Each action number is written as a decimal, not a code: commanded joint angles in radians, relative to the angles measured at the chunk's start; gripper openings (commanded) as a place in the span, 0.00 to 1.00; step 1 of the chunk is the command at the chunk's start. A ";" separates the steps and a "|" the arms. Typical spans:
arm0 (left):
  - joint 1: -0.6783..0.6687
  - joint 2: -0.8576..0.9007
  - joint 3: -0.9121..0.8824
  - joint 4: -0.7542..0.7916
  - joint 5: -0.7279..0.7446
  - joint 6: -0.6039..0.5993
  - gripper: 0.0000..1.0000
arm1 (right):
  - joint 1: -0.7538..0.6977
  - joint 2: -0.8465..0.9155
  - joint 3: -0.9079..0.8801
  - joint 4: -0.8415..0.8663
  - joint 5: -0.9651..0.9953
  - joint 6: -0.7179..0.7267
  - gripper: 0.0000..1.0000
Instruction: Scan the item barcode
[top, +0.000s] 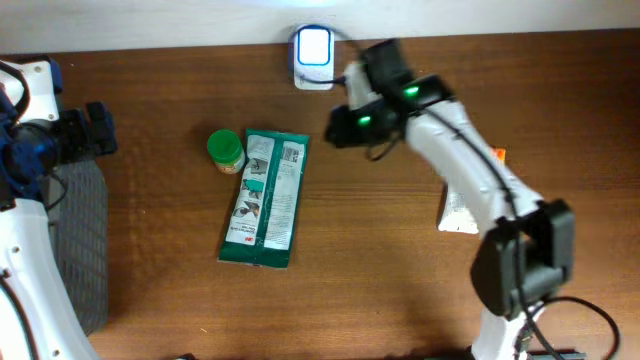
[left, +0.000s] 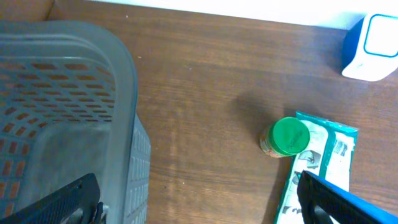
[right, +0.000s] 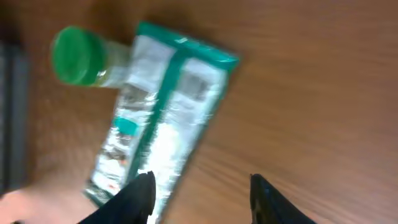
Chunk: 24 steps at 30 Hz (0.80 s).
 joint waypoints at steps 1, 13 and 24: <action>0.002 -0.010 0.009 0.001 0.011 0.013 0.99 | 0.099 0.094 -0.007 0.080 -0.027 0.208 0.41; 0.002 -0.010 0.009 0.001 0.011 0.013 0.99 | 0.228 0.333 -0.030 0.206 0.031 0.316 0.31; 0.002 -0.010 0.009 0.001 0.011 0.013 0.99 | 0.053 0.303 -0.051 -0.153 0.137 0.041 0.32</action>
